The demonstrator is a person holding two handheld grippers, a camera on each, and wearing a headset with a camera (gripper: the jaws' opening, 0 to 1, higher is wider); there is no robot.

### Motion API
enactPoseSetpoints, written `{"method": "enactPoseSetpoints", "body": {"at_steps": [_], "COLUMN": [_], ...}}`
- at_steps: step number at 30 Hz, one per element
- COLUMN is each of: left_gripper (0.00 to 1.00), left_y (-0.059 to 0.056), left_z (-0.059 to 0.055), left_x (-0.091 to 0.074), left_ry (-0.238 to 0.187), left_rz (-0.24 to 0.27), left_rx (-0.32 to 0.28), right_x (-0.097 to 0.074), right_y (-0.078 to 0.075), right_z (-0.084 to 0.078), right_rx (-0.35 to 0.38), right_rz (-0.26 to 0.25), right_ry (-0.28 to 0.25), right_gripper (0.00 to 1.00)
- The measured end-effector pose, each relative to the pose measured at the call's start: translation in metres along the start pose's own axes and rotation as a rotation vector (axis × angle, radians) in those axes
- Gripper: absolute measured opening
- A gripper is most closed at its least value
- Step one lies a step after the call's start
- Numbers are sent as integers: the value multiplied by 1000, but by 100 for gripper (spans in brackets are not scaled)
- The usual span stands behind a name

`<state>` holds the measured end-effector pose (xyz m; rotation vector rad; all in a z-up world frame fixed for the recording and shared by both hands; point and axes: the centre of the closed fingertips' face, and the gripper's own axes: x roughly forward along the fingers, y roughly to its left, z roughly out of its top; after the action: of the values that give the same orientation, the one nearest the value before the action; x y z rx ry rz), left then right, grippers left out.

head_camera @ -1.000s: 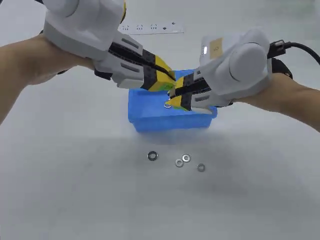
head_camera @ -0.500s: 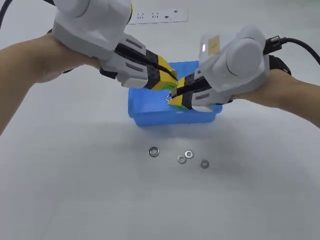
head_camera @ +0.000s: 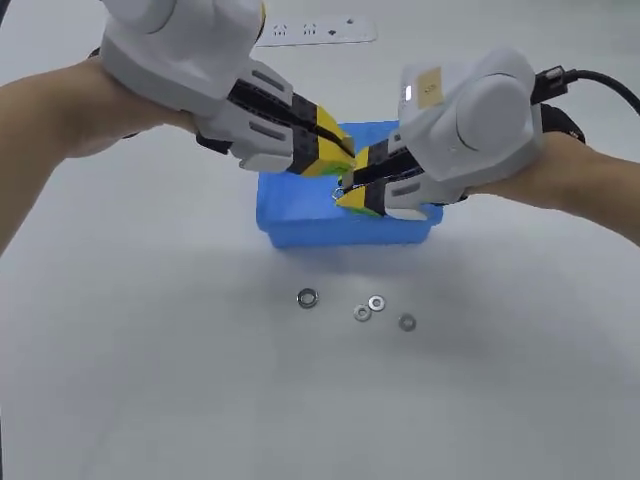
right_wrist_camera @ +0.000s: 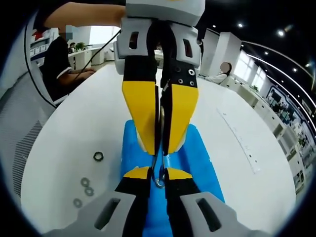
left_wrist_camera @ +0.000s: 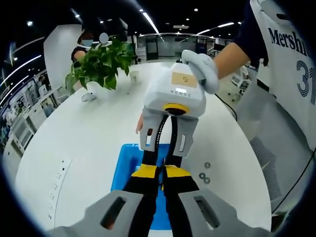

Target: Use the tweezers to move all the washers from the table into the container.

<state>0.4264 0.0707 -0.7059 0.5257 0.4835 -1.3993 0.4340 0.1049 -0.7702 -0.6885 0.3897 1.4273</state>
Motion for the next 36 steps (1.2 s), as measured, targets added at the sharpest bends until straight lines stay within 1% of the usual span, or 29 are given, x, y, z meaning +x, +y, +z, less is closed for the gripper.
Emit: {"method": "enactPoseSetpoints", "body": {"at_steps": [4, 6, 10, 11, 12, 13, 14, 15, 16, 18, 19, 21, 25, 28, 30, 31, 34, 36], "left_gripper": [7, 7, 7, 7, 7, 7, 7, 7, 7, 7, 7, 7, 7, 7, 7, 7, 7, 7], "left_y": [-2, -2, -10, -15, -18, -19, -23, -28, -30, -41, -44, -57, -77, -90, -99, -105, -116, -121], "left_z": [7, 7, 18, 24, 27, 26, 28, 32, 32, 34, 34, 37, 34, 31, 29, 30, 28, 27], "left_x": [-5, -7, -17, -21, -23, -23, -24, -28, -29, -34, -35, -41, -50, -53, -54, -54, -54, -56], "left_ry": [-5, -5, -3, -1, -2, -6, -7, -7, -6, -10, -12, -20, -28, -27, -25, -25, -20, -18], "left_rz": [12, 13, 22, 30, 35, 40, 40, 39, 38, 34, 34, 44, 64, 71, 73, 73, 71, 68], "left_rx": [22, 32, 57, 63, 65, 70, 73, 77, 77, 77, 77, 74, 56, 43, 34, 28, 24, 20], "right_x": [-7, -11, -20, -24, -26, -29, -31, -33, -34, -38, -39, -42, -42, -38, -37, -36, -33, -31], "right_y": [-1, 0, 4, 5, 6, 9, 12, 18, 21, 35, 38, 48, 68, 77, 86, 91, 101, 107], "right_z": [5, 9, 22, 25, 27, 31, 33, 37, 38, 45, 46, 52, 59, 61, 62, 62, 63, 64], "right_rx": [-13, -27, -48, -46, -43, -40, -42, -49, -52, -78, -82, -90, -89, -87, -79, -78, -71, -71], "right_rz": [-15, -17, -26, -32, -34, -33, -31, -22, -18, 1, 2, 7, 25, 41, 48, 53, 67, 75], "right_ry": [-7, -14, -30, -33, -35, -38, -39, -40, -41, -38, -38, -42, -58, -63, -67, -69, -69, -68], "right_gripper": [12, 12, 12, 12, 12, 12, 12, 12, 12, 11, 11, 11, 11, 11, 11, 11, 10, 10]}}
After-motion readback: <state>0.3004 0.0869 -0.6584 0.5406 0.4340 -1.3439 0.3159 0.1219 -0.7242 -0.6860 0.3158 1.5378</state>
